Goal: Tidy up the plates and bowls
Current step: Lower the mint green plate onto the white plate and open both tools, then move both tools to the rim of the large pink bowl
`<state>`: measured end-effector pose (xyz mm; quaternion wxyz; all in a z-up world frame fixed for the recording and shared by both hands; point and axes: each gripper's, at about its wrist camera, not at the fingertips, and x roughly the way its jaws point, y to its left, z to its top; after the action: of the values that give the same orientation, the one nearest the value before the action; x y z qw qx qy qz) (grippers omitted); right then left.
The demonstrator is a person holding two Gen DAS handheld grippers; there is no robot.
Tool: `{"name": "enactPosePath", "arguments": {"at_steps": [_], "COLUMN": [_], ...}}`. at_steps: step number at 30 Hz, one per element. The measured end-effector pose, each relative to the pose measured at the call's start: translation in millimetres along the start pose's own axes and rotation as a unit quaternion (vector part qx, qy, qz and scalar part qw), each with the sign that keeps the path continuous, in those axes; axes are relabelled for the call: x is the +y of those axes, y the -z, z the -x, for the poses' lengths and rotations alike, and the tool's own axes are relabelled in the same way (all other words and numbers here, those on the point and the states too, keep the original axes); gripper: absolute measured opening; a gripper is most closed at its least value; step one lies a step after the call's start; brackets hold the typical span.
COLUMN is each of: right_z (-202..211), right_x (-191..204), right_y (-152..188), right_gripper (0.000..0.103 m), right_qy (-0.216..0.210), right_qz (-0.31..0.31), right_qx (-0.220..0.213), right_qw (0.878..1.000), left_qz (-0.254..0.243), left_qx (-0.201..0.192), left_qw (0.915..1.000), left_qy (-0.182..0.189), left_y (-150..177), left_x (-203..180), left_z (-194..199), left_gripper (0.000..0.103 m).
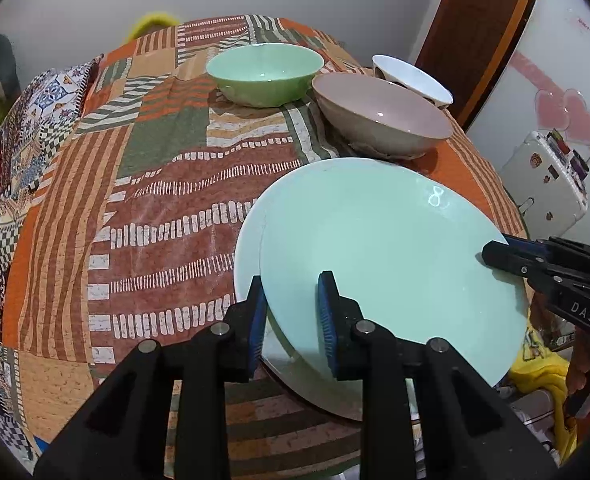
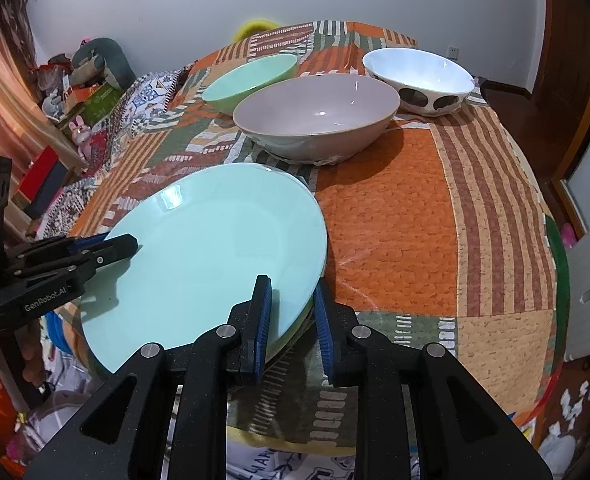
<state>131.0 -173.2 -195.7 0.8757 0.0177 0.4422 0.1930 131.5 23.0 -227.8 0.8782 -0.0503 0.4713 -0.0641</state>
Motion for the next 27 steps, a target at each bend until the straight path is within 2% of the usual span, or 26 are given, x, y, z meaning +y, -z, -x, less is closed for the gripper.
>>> {"name": "enactPosePath", "arguments": {"at_steps": [4,9,16,21,24,27], "right_z": [-6.7,-5.3,-4.6,-4.6,-1.1,7.0], "right_x": [-1.1,2.5,8.6,6.0,7.1,7.5], "right_y": [3.0,3.1,3.9,3.1,1.5,-1.8], "right_gripper": [0.022,0.023,0.031,0.033,0.034,0.04], "right_qy": [-0.003,0.002,0.003,-0.009,-0.008,-0.005], "right_qz": [-0.003,0.001,0.013,0.004,0.007,0.011], "right_qx": [0.013,0.009,0.01,0.013,0.01,-0.003], "right_qw": [1.0,1.0,1.0,1.0,1.0,1.0], "left_qz": [-0.026,-0.021,-0.032,-0.029,-0.031,-0.032], "left_qx": [-0.005,-0.002,-0.006,-0.011,-0.021,-0.038], "left_qw": [0.9994,0.9995,0.9987,0.9985,0.9979,0.9973], "left_qy": [-0.024,-0.022,-0.04,-0.045,-0.052,-0.054], "left_y": [2.7,2.8,2.9,0.7,-3.2,-9.5], "left_x": [-7.5,-5.2,-7.2,-3.4,-3.1,-5.0], "left_z": [1.5,2.2,7.1,15.9,22.7,32.3], "left_gripper": [0.026,0.026,0.027,0.027,0.027,0.031]}}
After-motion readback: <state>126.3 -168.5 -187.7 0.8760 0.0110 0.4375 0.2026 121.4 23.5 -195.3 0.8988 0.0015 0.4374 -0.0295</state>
